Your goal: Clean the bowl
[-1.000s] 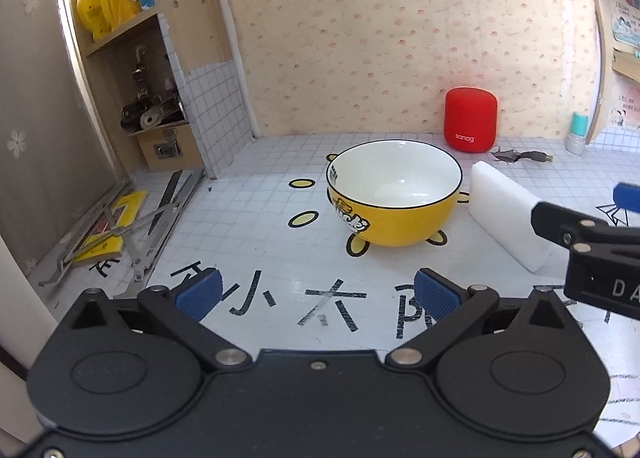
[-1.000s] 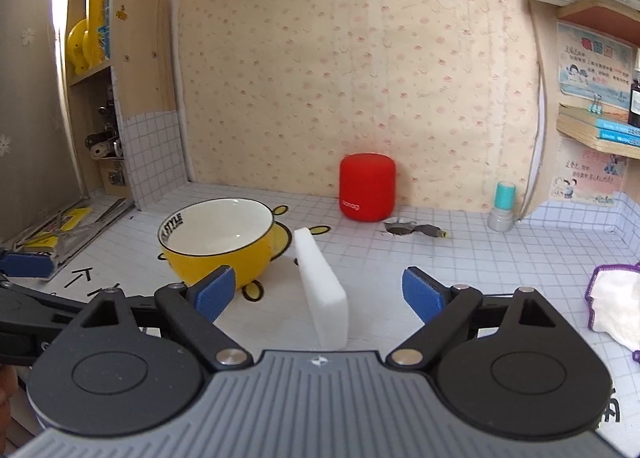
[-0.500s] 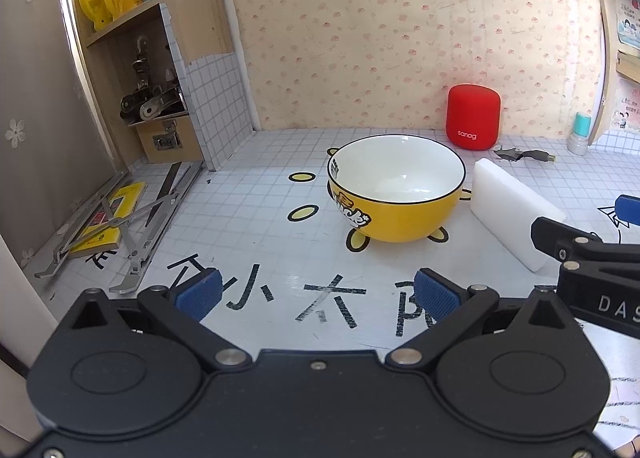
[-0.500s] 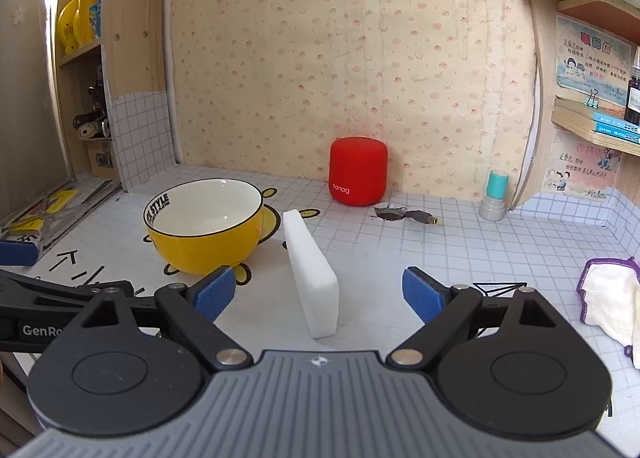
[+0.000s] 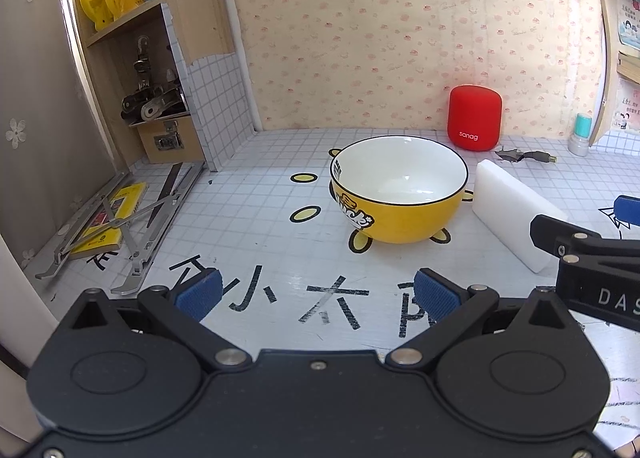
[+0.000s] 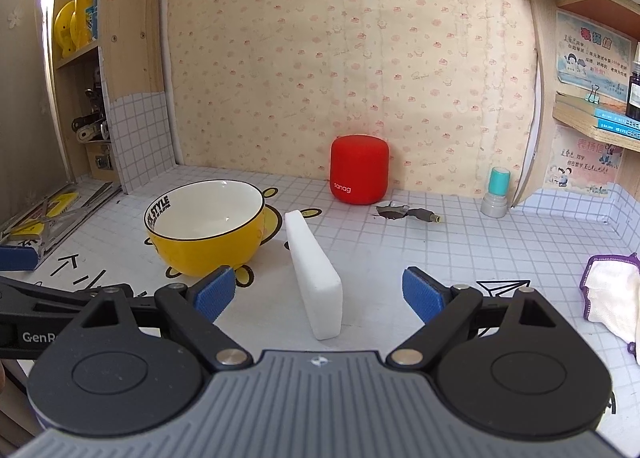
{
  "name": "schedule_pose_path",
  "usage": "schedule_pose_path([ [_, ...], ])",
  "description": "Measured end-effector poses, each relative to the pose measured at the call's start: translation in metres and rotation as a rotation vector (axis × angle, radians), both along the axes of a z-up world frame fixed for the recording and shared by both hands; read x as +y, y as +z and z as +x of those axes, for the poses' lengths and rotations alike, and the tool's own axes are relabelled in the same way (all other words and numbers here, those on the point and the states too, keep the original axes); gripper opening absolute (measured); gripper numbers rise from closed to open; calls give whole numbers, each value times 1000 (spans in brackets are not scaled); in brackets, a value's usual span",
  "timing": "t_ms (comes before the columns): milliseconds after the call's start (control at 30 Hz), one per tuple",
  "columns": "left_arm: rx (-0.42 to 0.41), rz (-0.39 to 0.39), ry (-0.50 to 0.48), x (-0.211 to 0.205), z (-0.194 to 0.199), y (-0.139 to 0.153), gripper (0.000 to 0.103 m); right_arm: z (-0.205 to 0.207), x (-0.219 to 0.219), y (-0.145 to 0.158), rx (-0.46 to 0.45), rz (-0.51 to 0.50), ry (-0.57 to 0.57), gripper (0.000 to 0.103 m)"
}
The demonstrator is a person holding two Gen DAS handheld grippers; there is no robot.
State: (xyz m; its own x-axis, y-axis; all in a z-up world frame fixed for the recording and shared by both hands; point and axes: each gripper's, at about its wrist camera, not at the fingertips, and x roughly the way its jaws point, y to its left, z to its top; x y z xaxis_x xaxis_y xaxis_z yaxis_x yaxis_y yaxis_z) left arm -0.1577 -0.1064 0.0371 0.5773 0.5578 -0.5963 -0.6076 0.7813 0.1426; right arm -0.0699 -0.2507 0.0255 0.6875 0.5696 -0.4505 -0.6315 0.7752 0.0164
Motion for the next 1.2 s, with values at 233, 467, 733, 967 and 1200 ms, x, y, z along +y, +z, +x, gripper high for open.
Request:
schedule_pose_path([
  [233, -7, -7, 4, 3, -1, 2, 102, 3, -1, 0, 1, -3, 11, 91],
  [467, -7, -11, -17, 2, 0, 0, 102, 2, 0, -1, 2, -6, 4, 91],
  [733, -1, -9, -56, -4, 3, -1, 102, 11, -5, 1, 11, 8, 3, 91],
  [967, 3, -12, -68, -6, 4, -2, 102, 14, -9, -1, 25, 21, 0, 91],
  [1200, 3, -11, -79, -10, 3, -1, 102, 16, -16, -1, 24, 12, -20, 91],
])
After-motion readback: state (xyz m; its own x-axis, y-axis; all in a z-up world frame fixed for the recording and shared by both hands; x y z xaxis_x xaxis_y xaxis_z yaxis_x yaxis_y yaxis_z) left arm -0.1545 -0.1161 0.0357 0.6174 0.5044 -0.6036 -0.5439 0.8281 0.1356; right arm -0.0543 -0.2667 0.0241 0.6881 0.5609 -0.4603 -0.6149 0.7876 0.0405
